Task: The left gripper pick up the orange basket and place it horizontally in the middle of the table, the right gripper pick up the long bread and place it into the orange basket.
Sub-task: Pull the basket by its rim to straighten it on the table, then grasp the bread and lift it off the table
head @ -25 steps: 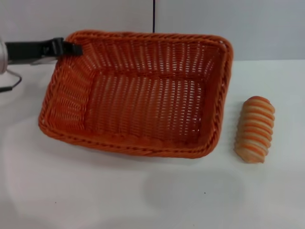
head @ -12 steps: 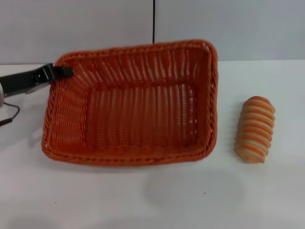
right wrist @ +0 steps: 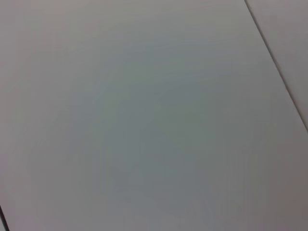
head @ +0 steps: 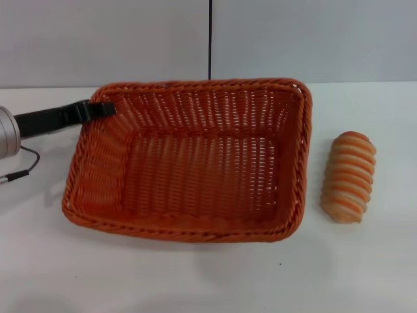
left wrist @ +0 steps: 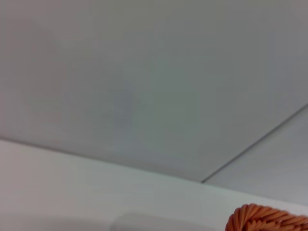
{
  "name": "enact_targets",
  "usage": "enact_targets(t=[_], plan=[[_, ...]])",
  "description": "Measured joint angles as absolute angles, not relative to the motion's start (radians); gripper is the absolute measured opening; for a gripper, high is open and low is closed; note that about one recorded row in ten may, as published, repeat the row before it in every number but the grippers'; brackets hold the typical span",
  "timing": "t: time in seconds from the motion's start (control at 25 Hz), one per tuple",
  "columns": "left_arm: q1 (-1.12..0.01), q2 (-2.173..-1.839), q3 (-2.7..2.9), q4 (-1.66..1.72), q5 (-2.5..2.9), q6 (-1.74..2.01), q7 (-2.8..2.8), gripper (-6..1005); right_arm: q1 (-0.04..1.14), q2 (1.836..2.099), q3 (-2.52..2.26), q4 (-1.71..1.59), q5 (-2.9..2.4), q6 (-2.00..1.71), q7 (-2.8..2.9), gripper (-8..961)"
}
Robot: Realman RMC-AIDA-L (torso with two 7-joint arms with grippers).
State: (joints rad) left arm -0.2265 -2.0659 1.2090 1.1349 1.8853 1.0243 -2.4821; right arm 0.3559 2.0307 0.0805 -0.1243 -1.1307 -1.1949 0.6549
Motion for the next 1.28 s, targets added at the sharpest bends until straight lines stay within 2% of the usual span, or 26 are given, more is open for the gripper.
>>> enact_targets(t=[0.32, 0.6, 0.76, 0.84, 0.92, 1.0, 1.04, 1.08, 1.12, 1.24, 1.28], plan=[[-0.226, -2.061, 1.175, 1.131, 1.839, 1.013, -2.426, 281, 0.349, 2.033, 0.080, -0.124, -1.131, -1.195, 0.655, 525], [-0.229, -2.059, 1.124, 1.153, 1.838, 1.012, -2.345, 586, 0.339, 2.033, 0.066, -0.157, -1.149, -1.200, 0.751, 522], [-0.220, -2.065, 1.095, 1.153, 1.665, 1.018, -2.067, 765, 0.309, 2.018, -0.031, -0.301, -1.274, -1.219, 1.093, 521], [-0.219, -2.065, 1.097, 1.146, 1.629, 1.019, -2.020, 777, 0.286, 1.992, -0.102, -0.399, -1.377, -1.261, 1.310, 520], [-0.220, -2.066, 1.110, 1.093, 1.453, 1.026, -1.803, 789, 0.265, 1.949, -0.162, -0.492, -1.496, -1.329, 1.516, 519], [-0.229, -2.065, 1.119, 1.061, 1.375, 1.037, -1.703, 801, 0.259, 1.894, -0.190, -0.564, -1.633, -1.421, 1.708, 518], [-0.245, -2.065, 1.125, 1.030, 1.324, 1.059, -1.609, 807, 0.270, 1.840, -0.192, -0.618, -1.772, -1.515, 1.851, 518], [-0.255, -2.066, 1.128, 1.012, 1.295, 1.077, -1.551, 813, 0.285, 1.815, -0.189, -0.644, -1.847, -1.565, 1.916, 517], [-0.255, -2.066, 1.128, 1.012, 1.295, 1.077, -1.551, 813, 0.285, 1.815, -0.189, -0.644, -1.847, -1.565, 1.916, 517], [-0.282, -2.068, 1.146, 0.951, 1.205, 1.104, -1.414, 813, 0.374, 1.749, -0.169, -0.715, -2.099, -1.735, 2.021, 516], [-0.295, -2.068, 1.157, 0.921, 1.170, 1.106, -1.369, 813, 0.399, 1.738, -0.168, -0.722, -2.150, -1.757, 2.031, 515]])
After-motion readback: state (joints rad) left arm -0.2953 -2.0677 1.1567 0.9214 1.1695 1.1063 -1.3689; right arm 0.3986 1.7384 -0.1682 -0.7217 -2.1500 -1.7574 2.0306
